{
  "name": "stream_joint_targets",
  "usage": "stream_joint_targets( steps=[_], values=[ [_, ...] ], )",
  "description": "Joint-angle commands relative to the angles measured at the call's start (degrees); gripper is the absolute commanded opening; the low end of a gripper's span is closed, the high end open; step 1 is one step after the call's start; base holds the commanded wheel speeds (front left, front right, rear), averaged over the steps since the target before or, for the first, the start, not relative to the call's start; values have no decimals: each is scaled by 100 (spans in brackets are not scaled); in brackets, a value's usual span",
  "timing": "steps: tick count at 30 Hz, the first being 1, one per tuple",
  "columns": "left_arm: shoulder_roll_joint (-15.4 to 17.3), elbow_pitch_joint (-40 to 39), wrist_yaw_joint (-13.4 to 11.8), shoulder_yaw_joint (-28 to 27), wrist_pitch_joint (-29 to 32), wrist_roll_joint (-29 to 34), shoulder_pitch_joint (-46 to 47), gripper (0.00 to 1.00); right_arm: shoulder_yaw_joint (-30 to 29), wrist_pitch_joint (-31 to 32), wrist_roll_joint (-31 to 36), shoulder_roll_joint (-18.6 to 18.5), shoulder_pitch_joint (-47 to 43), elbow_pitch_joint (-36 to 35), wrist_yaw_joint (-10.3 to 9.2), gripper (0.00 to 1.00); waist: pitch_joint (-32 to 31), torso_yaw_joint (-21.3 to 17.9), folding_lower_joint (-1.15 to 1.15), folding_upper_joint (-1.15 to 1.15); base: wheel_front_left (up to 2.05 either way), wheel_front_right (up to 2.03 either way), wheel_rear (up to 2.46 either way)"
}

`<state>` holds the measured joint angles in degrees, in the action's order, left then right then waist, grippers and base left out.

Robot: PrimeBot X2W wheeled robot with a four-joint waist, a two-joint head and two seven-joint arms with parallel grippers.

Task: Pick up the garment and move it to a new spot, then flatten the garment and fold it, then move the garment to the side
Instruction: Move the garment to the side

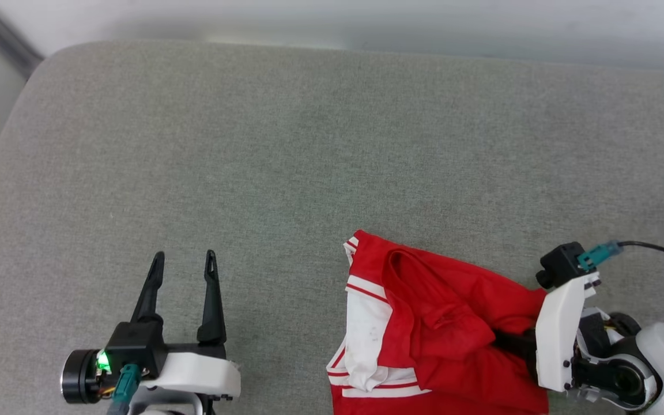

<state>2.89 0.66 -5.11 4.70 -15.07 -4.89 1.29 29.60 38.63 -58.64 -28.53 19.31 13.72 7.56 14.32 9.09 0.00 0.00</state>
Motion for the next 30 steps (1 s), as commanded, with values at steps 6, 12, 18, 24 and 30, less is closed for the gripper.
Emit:
stream_joint_targets(
  steps=[6, 12, 18, 24, 30],
  values=[
    [-3, -14, -50, -101, -13, -69, -292, 100, 404, -55, 104, -439, 497, -548, -10, 0, -375, -473, 0, 0, 0, 0, 0],
    [-4, -56, -25, -246, -13, -50, -445, 100, 809, 99, 264, -1029, 1058, -1291, -10, 0, -449, -1337, 0, 0, 0, 0, 0],
    [-3, -176, 36, -353, -13, 41, -372, 100, 897, 224, 338, -1568, 1444, -1717, -9, 0, -263, -2071, 0, 0, 0, 0, 0],
    [-2, -252, 179, -518, -13, 164, -262, 100, 736, 61, 511, -1886, 1729, -1561, -9, 0, 66, -2480, 0, 0, 0, 0, 0],
    [43, -378, 365, -582, -13, 287, -14, 100, 479, -106, 897, -2255, 2030, -837, -10, 0, 572, -2468, 0, 0, 0, 0, 0]
  ],
)
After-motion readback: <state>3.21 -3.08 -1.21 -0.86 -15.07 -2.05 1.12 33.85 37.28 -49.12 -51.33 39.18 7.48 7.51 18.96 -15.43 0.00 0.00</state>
